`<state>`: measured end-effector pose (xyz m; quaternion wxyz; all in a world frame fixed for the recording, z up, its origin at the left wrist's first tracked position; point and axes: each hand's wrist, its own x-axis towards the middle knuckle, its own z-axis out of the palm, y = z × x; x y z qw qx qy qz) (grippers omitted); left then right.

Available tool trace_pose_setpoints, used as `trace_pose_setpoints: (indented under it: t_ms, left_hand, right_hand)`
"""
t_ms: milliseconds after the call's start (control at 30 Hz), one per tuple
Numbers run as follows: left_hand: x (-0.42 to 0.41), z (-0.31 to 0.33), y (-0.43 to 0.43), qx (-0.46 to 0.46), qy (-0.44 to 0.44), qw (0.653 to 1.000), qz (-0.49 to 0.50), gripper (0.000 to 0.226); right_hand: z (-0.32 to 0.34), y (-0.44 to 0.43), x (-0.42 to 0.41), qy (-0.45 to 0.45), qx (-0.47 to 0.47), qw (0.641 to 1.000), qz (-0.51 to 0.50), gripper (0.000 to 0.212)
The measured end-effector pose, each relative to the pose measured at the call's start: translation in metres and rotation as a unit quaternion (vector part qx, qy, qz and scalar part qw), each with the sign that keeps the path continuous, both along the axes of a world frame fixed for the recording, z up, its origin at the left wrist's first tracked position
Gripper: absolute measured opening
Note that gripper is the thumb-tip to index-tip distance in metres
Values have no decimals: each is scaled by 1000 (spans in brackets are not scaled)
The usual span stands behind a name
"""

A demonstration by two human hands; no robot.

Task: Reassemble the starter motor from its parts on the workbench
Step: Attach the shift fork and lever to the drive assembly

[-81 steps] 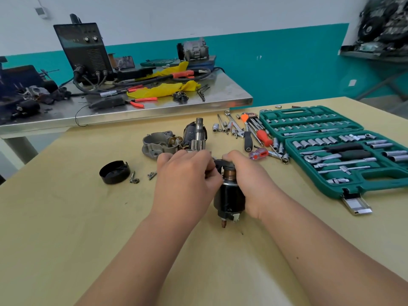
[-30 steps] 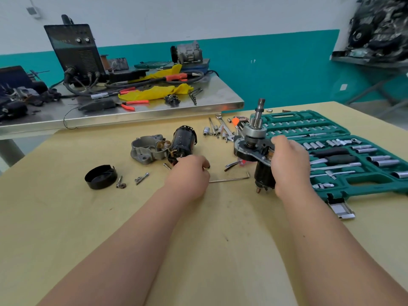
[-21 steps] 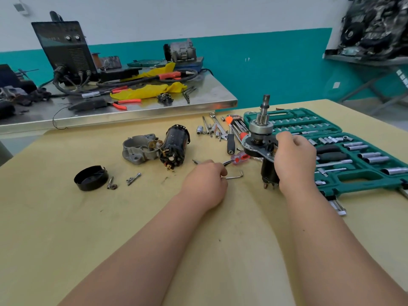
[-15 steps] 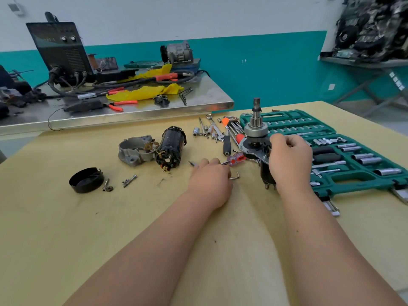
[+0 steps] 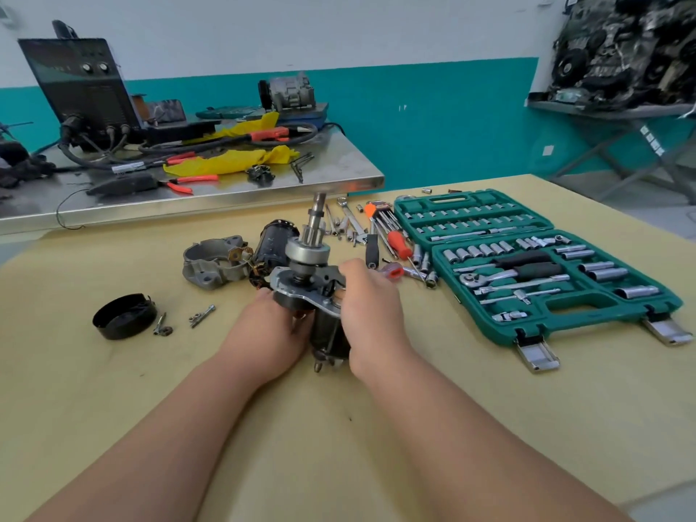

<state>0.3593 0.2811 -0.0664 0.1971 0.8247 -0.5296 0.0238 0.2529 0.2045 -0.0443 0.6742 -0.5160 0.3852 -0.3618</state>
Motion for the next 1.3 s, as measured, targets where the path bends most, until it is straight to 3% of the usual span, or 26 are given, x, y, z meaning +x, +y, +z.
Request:
trace_pose_setpoints:
  t_ms: [267, 367, 467, 567, 733, 800, 900, 1033, 1100, 1200, 1300]
  left_hand:
    - [-5, -3, -17, -47, -28, 998, -42, 29]
    - [-23, 5, -38, -23, -13, 995, -94, 11]
    - [-37, 14, -67, -27, -1, 986, -165, 40]
    - [-50, 20, -95, -32, -52, 973, -222, 51]
    - [-69, 19, -127, -29, -50, 955, -290, 46]
    - [-71, 13, -138, -26, -100, 953, -284, 52]
    - [-65, -3, -148, -38, -108, 957, -268, 52]
    - [-69, -4, -150, -27, -104, 959, -262, 12]
    - [-71, -5, -152, -21, -101, 964, -245, 8]
    - [-74, -9, -156, -32, -86, 970, -226, 24]
    - [-76, -11, -157, -12, -71, 974, -216, 23]
  right_hand:
    - [3, -6, -10, -4, 10, 1000, -17, 27]
    - [10, -20, -22, -30, -44, 997, -56, 25]
    - [19, -37, -37, -55, -111, 986, -111, 24]
    - [25, -54, -52, -60, -137, 976, -156, 26]
    - [16, -80, -66, -27, -157, 967, -200, 32]
    - [11, -89, -67, -7, -167, 963, -210, 30]
    - [6, -95, -66, 6, -149, 965, -215, 27]
    - [5, -95, -67, 8, -150, 966, -212, 21]
    - [7, -95, -69, 15, -167, 963, -213, 20]
    - [8, -97, -71, 14, -170, 960, -222, 25]
    - [9, -97, -74, 2, -143, 963, -229, 33]
